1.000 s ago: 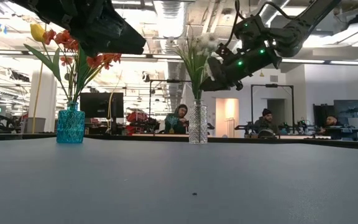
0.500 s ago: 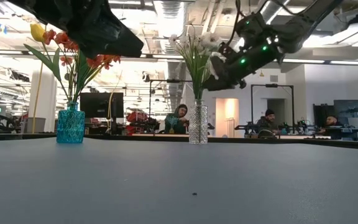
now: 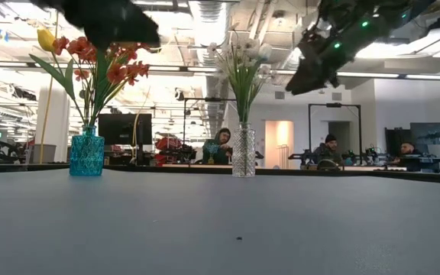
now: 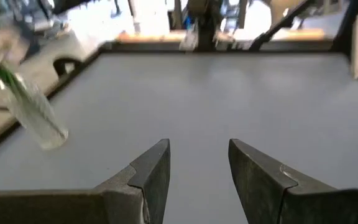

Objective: Sort flowers into vase by color
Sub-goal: Return to Home Position

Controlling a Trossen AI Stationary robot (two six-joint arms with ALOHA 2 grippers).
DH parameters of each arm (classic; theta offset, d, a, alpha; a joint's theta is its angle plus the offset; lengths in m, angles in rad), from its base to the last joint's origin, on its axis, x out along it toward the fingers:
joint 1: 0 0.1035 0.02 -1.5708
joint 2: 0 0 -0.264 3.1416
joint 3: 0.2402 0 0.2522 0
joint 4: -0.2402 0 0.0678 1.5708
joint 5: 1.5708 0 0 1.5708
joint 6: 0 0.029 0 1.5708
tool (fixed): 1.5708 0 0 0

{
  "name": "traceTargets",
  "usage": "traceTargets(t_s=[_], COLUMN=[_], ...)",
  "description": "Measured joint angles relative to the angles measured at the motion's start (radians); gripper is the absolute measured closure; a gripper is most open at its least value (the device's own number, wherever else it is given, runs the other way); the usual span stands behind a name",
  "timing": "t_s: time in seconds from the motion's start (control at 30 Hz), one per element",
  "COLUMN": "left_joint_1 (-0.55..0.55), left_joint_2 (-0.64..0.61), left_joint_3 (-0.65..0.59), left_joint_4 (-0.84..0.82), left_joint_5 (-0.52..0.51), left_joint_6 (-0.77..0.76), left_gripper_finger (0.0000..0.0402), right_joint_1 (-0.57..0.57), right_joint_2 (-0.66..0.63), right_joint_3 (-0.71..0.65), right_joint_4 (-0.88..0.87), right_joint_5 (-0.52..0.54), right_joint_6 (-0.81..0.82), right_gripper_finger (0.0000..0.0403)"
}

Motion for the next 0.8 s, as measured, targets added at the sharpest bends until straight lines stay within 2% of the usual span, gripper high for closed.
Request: traceTargets(t_s=[0.1,0.2,0.33,0.4,0.53,0.67,0.8], left_joint_1=[-0.021,-0.049,-0.085,-0.090,-0.083,-0.078,-0.077], left_joint_2=[-0.080,-0.133,-0.155,-0.155,-0.153,-0.176,-0.225], left_joint_3=[0.000,0.000,-0.005,-0.049,-0.208,-0.368,-0.499], left_joint_4=[-0.019,-0.022,-0.026,0.036,0.258,0.484,0.628], left_joint_5=[-0.001,0.004,0.007,0.016,0.101,0.156,0.159], left_joint_6=[0.043,0.087,0.136,0.145,0.111,0.088,0.070], left_gripper_finger=[0.0248,0.0248,0.0248,0.0248,0.0248,0.0248,0.0248], right_joint_1=[0.064,0.183,0.361,0.443,0.567,0.643,0.655], right_joint_2=[-0.052,-0.093,-0.122,-0.123,-0.115,-0.118,-0.118], right_joint_3=[-0.024,-0.091,-0.244,-0.334,-0.501,-0.625,-0.703], right_joint_4=[-0.009,0.059,0.298,0.458,0.735,0.901,1.006], right_joint_5=[-0.060,-0.089,-0.054,-0.036,-0.014,0.053,0.117], right_joint_6=[0.025,0.027,0.039,0.042,0.065,0.088,0.089], right_gripper_finger=[0.0217,0.0221,0.0230,0.0237,0.0250,0.0266,0.0281])
